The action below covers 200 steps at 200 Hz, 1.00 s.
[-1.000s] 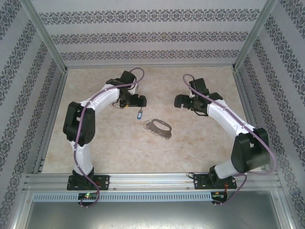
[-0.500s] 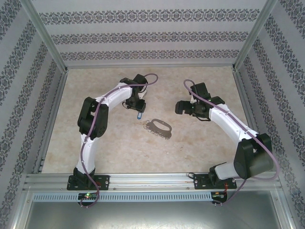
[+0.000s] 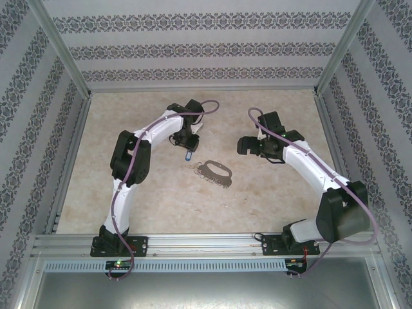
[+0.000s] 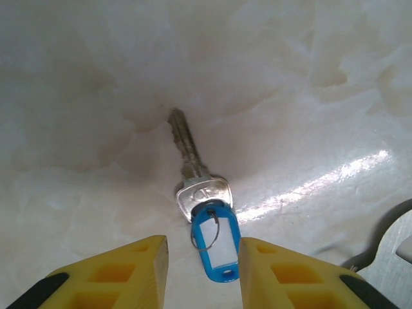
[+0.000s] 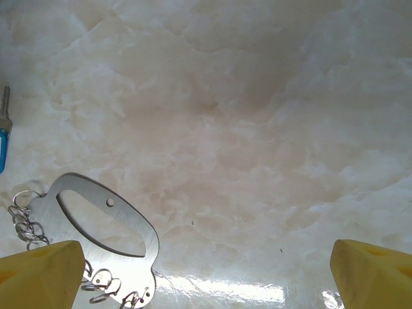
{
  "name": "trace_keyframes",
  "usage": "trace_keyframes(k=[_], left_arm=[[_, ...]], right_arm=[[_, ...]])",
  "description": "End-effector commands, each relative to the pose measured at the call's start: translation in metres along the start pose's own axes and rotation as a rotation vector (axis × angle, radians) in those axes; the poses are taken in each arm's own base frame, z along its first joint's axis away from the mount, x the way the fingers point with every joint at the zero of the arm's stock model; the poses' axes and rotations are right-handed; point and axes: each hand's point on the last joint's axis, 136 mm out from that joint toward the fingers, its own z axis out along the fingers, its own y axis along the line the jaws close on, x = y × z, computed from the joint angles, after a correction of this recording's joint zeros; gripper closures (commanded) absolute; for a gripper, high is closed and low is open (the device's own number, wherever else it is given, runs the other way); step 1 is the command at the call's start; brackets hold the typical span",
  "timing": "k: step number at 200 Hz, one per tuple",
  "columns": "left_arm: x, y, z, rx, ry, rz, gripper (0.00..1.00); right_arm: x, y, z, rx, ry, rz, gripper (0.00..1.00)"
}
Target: Put the keys on the keyring
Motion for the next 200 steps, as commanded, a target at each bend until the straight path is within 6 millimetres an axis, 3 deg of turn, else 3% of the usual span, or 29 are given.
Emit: trace_keyframes(k=[1, 42, 73, 92, 131, 200], left_arm=[[0.017, -0.001, 0.007, -0.026, 0.069, 0.038, 0.67], [0.02, -0.004, -0.006, -0.019, 0.062, 0.035, 0.66], [0.033, -0.026, -0.021, 0.09, 0.042, 0.003, 0.65], [0.042, -0.034, -0.018, 0.121, 0.074, 0.005, 0.65], [0.041, -0.063, -0.023, 0.277, 0.07, -0.027, 0.65], [0.031, -0.072, -0.004, 0.329, 0.085, -0.06, 0.69]], right_arm=[[0.0, -0.005, -0.006, 0.008, -0.006, 0.005, 0.02], [0.001, -0.002, -0.004, -0.021, 0.002, 0.017, 0.02], [0.013, -0.003, 0.0, -0.037, 0.029, 0.028, 0.02], [0.016, -0.004, 0.006, -0.04, 0.048, 0.05, 0.03], [0.017, 0.004, 0.016, -0.061, 0.084, 0.049, 0.05], [0.016, 0.004, 0.017, -0.053, 0.087, 0.043, 0.07]])
